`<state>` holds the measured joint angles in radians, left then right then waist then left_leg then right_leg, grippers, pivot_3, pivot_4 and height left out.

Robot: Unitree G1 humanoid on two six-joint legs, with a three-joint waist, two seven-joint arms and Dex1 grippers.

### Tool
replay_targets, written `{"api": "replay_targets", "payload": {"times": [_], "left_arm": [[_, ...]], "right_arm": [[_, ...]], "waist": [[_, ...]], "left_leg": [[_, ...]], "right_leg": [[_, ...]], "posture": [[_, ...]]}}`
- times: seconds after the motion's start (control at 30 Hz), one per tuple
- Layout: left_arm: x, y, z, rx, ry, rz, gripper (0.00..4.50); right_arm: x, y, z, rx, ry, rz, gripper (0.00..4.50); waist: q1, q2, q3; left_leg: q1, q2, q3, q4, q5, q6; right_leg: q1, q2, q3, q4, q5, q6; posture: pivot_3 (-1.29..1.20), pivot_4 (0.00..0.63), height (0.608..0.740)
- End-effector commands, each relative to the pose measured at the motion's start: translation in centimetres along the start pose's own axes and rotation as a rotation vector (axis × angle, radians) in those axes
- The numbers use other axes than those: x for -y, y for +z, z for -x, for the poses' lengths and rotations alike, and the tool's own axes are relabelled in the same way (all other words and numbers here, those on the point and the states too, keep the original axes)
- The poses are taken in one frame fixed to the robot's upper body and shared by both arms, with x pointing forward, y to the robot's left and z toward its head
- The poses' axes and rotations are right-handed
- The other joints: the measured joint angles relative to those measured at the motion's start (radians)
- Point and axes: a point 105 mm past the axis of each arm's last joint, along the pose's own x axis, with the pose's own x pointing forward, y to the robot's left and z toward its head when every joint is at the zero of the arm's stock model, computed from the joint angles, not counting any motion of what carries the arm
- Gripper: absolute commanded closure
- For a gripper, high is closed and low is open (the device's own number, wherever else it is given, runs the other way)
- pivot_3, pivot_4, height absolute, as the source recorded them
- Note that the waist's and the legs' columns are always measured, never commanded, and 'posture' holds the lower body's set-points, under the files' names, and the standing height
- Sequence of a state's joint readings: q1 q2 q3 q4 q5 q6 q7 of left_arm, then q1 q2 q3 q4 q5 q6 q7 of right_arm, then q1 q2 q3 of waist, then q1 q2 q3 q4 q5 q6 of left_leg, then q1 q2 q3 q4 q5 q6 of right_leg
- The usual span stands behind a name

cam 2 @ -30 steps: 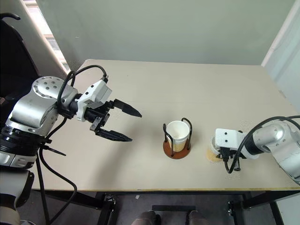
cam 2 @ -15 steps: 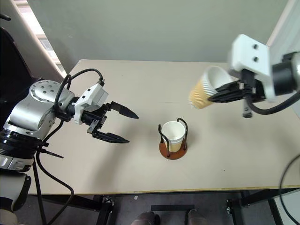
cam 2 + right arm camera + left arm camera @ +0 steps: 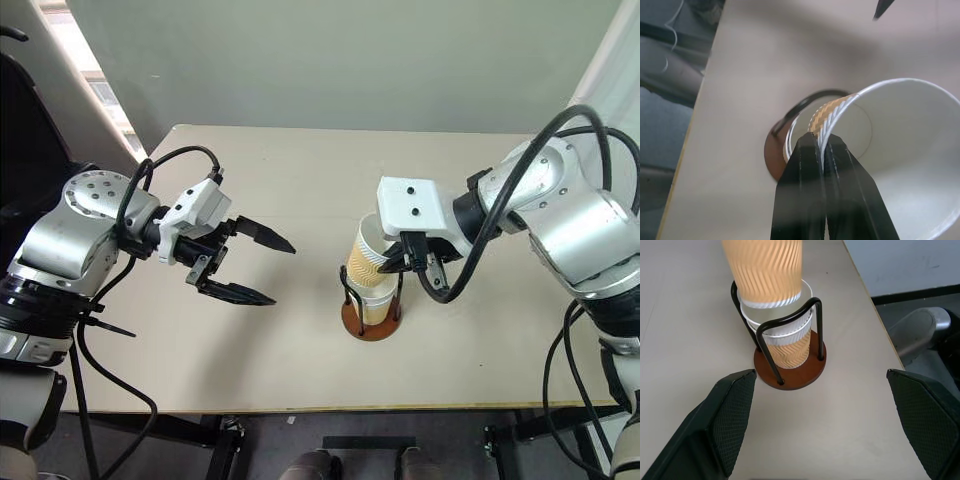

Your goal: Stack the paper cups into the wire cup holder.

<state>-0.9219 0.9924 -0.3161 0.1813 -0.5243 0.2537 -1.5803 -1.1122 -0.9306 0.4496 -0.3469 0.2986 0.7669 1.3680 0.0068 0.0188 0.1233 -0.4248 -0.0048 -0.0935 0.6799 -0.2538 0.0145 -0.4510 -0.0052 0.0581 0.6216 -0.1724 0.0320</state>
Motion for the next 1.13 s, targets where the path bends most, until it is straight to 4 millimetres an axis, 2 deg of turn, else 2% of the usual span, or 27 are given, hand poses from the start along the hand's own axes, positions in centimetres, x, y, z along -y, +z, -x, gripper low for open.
{"api": "replay_targets", "payload": {"times": [0.03,0.27,0.3,0.37,0.53,0.67,0.73,0.8,0.87,0.93,1.13], "left_arm": [[0.4,0.8,0.4,-0.006,-0.026,-0.037,0.0],[0.3,0.7,0.4,-0.013,-0.026,-0.036,0.0],[0.3,0.7,0.3,-0.013,-0.028,-0.037,0.0],[0.2,0.8,0.2,-0.01,-0.032,-0.037,0.0],[0.1,0.9,0.1,-0.008,-0.035,-0.032,0.0],[-0.4,1.0,0.1,0.013,-0.001,-0.015,0.0],[-1.0,1.3,0.2,0.04,0.033,0.0,0.0],[-1.4,1.4,0.7,0.063,0.086,0.027,0.0],[-1.2,1.3,1.7,0.073,0.151,0.067,0.0],[-0.7,1.1,3.0,0.081,0.221,0.12,0.0],[0.4,-0.4,4.9,0.081,0.34,0.228,0.0]], "right_arm": [[0.0,-0.6,-0.3,-0.033,0.006,0.037,4.44],[-0.2,-0.6,-0.6,-0.043,0.035,0.056,4.44],[-0.2,-0.4,-0.8,-0.042,0.035,0.061,4.28],[0.1,0.2,-1.2,-0.023,0.028,0.065,3.88],[1.8,1.9,-1.0,0.05,-0.059,0.028,2.21],[3.3,2.6,0.9,0.153,-0.141,-0.064,0.8],[3.9,2.6,2.1,0.213,-0.186,-0.134,0.8],[4.5,1.9,4.1,0.296,-0.264,-0.255,0.8],[4.5,0.4,6.1,0.36,-0.322,-0.375,0.8],[4.1,-1.1,7.3,0.379,-0.353,-0.461,0.8],[3.5,-2.9,7.6,0.374,-0.411,-0.549,0.8]], "waist": [[0.0,0.0,0.0],[-0.001,0.0,0.0],[-0.002,0.0,0.0],[-0.004,0.0,0.0],[-0.007,0.0,0.0],[-0.002,0.0,0.0],[0.002,0.0,0.0],[0.002,0.0,0.0],[0.001,-0.001,0.0],[0.0,-0.001,0.0],[-0.008,0.0,0.0]], "left_leg": [[0.0,0.0,0.0,0.0,0.0,0.0],[0.001,0.0,0.0,0.001,0.0,0.0],[0.001,0.0,0.0,0.001,0.0,0.0],[0.002,0.0,0.0,0.001,0.0,0.0],[0.001,0.0,0.0,0.0,0.0,-0.001],[0.001,0.0,0.0,0.0,0.0,-0.001],[0.001,0.0,0.0,0.0,0.0,-0.001],[0.0,0.0,0.0,0.0,0.0,-0.002],[0.0,0.0,0.0,0.0,0.001,-0.004],[0.001,0.0,0.0,-0.001,0.006,-0.013],[0.005,0.001,0.001,-0.01,0.007,-0.017]], "right_leg": [[0.0,0.0,0.0,0.001,0.0,0.0],[-0.001,0.0,0.0,0.005,-0.002,-0.003],[-0.001,0.0,0.0,0.005,-0.002,-0.003],[-0.001,0.0,0.0,0.006,-0.002,-0.003],[-0.001,0.0,0.0,0.006,-0.002,-0.003],[-0.001,0.0,0.0,0.005,-0.003,-0.005],[-0.001,0.0,0.0,0.005,-0.003,-0.005],[-0.001,0.0,0.0,0.005,-0.003,-0.005],[-0.001,0.0,0.0,0.004,-0.003,-0.005],[-0.001,0.0,0.0,0.004,-0.004,-0.004],[-0.002,0.0,0.001,0.006,-0.007,-0.005]], "posture": [[0.0,0.15,0.74],[0.0,0.15,0.74],[0.0,0.15,0.74],[0.0,0.15,0.74],[0.0,0.15,0.74],[0.0,0.15,0.74],[0.0,0.15,0.74],[0.0,0.15,0.74],[0.0,0.15,0.74],[0.0,0.15,0.74],[0.0,0.15,0.74]]}}
